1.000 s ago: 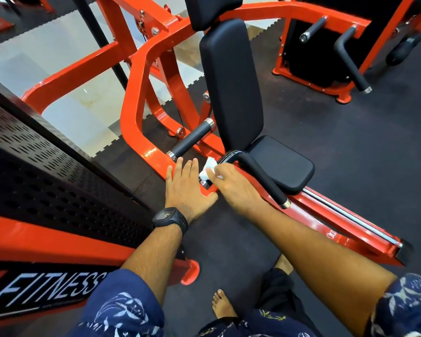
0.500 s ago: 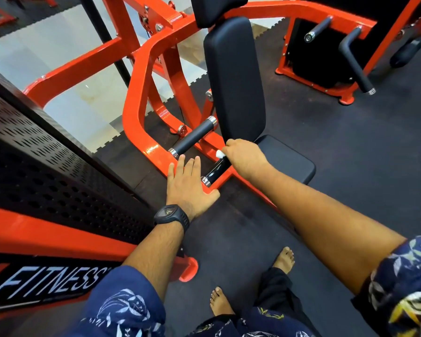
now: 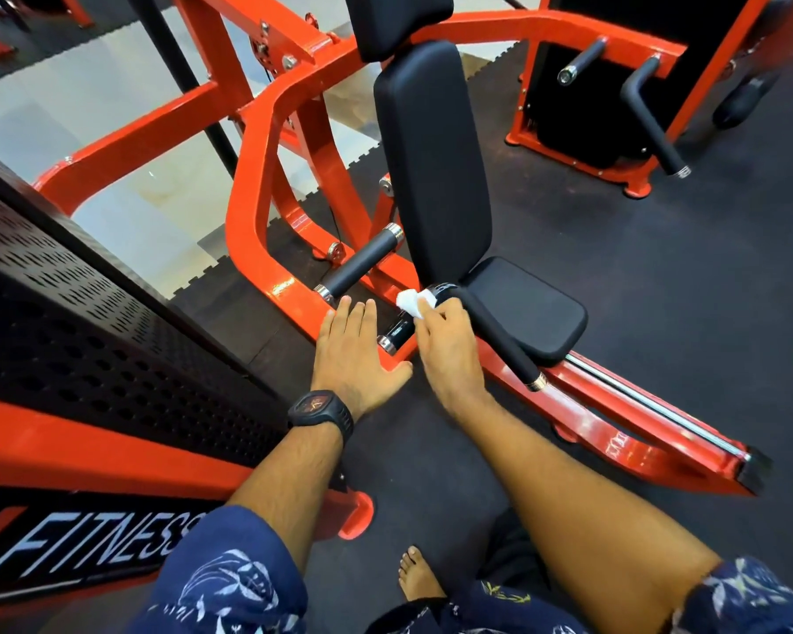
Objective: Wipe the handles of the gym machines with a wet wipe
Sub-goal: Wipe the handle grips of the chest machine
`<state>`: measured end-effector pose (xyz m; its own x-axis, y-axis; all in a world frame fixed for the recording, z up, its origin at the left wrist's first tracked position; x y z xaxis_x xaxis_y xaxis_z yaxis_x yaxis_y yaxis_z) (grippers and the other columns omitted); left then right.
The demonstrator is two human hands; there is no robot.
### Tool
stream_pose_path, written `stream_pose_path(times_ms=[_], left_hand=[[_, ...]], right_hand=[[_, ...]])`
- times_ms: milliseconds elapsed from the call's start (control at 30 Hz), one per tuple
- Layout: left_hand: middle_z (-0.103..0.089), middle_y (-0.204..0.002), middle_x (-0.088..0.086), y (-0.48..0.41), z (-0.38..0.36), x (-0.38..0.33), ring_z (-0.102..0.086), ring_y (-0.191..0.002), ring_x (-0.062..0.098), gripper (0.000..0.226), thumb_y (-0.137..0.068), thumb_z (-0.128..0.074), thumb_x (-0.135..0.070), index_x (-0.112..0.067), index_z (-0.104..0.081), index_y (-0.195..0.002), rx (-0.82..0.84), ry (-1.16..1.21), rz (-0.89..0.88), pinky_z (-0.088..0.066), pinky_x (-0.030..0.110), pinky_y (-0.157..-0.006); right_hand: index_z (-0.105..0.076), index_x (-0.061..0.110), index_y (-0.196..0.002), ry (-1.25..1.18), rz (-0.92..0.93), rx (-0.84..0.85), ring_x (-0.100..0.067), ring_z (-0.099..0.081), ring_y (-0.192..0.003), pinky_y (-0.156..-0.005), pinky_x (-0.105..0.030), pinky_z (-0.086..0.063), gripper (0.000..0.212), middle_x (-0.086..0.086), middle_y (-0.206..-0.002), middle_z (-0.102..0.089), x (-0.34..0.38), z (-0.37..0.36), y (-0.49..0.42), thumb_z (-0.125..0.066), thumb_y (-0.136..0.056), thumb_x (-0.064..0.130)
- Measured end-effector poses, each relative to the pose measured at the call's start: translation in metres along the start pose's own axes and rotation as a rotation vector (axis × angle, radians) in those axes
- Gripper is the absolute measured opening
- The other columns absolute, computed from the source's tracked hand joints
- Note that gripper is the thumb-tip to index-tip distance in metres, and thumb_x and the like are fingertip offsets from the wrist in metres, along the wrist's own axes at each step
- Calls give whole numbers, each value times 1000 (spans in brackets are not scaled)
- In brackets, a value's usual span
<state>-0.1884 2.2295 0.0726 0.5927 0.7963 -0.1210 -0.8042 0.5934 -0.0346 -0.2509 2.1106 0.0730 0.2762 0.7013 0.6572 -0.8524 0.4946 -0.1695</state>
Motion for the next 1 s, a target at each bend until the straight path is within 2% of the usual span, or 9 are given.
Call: stream_pose_path(times_ms=[133, 267, 333, 467, 567, 667, 767, 900, 1000], left_hand=[[-38, -157, 10, 2, 3, 1, -17, -152, 27, 97, -80, -47, -69, -6, -33, -153, -46, 23, -4, -9, 43, -124], [-36, -158, 9, 1, 0, 1, -15, -153, 27, 102, -76, -51, -69, -7, -31, -154, -19, -3, -28, -8, 42, -124], [-34, -159, 8, 0, 0, 1, -14, -153, 26, 103, -75, -49, -70, -8, -29, -155, -3, -15, -22, -6, 41, -124], [-34, -160, 6, -1, 2, -1, -16, -152, 25, 101, -76, -50, -68, -10, -27, -156, 9, -38, -17, -8, 41, -123], [-35, -159, 3, -7, 7, -6, -22, -151, 21, 99, -74, -52, -65, -13, -27, -155, 26, -44, -45, -13, 43, -121], [-38, -158, 1, -16, 12, -13, -26, -149, 17, 98, -73, -51, -61, -14, -28, -155, 53, 14, -56, -18, 44, -118], [-36, -158, 1, -21, 12, -19, -24, -150, 15, 97, -74, -54, -57, -14, -26, -156, 79, 68, -45, -21, 42, -116], [-36, -158, 0, -29, 6, -24, -23, -151, 20, 94, -77, -57, -57, -15, -26, -156, 143, 37, -46, -24, 43, -115], [-45, -151, -2, -31, 6, -27, -33, -145, 23, 90, -76, -56, -58, -16, -32, -152, 155, -11, -72, -31, 45, -110]], right_hand=[[-70, 11, -100, -216, -130, -148, -9, -52, -78, -72, -23, -41, 19, -1, -91, -58, -3, -5, 22, -60, -99, 27], [-59, 18, -65, -326, -354, -357, -5, -57, -65, -63, -23, -42, 40, 6, -68, -62, -24, 17, 6, -67, -92, 47], [-64, 20, -75, -418, -444, -417, -7, -58, -70, -67, -29, -49, 37, 1, -79, -64, -33, 12, 4, -61, -94, 51], [-67, 10, -111, -311, -277, -260, -4, -45, -76, -70, -18, -38, 20, 2, -101, -48, -25, 0, -3, -50, -100, 11], [-67, 16, -100, -220, -289, -381, -13, -50, -79, -72, -27, -40, 11, 0, -101, -50, -35, 22, -9, -56, -96, 14], [-66, 23, -102, 39, 53, -245, -10, -55, -95, -79, -31, -47, 13, 2, -112, -59, 0, 19, -19, -59, -93, 29], [-66, 8, -119, 206, 353, -130, -26, -55, -103, -80, -40, -51, 29, -6, -115, -63, -4, 21, -32, -62, -90, 10], [-63, 5, -121, 99, 14, -99, -27, -55, -112, -93, -29, -41, 29, -12, -120, -62, -50, 33, -52, -58, -92, 5], [-55, 6, -134, 57, 114, -34, -21, -48, -124, -101, -11, -28, 37, -10, -134, -56, -33, 18, -35, -46, -99, 6]])
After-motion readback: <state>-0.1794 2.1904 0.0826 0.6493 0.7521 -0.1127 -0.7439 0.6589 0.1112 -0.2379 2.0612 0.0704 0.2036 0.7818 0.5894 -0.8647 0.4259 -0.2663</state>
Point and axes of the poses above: each hand's wrist, its own y-axis away from the middle knuckle, its own z-axis out of the back of the hand, x = y × z, the point moved 10 cm from there along -y, towards the middle knuckle
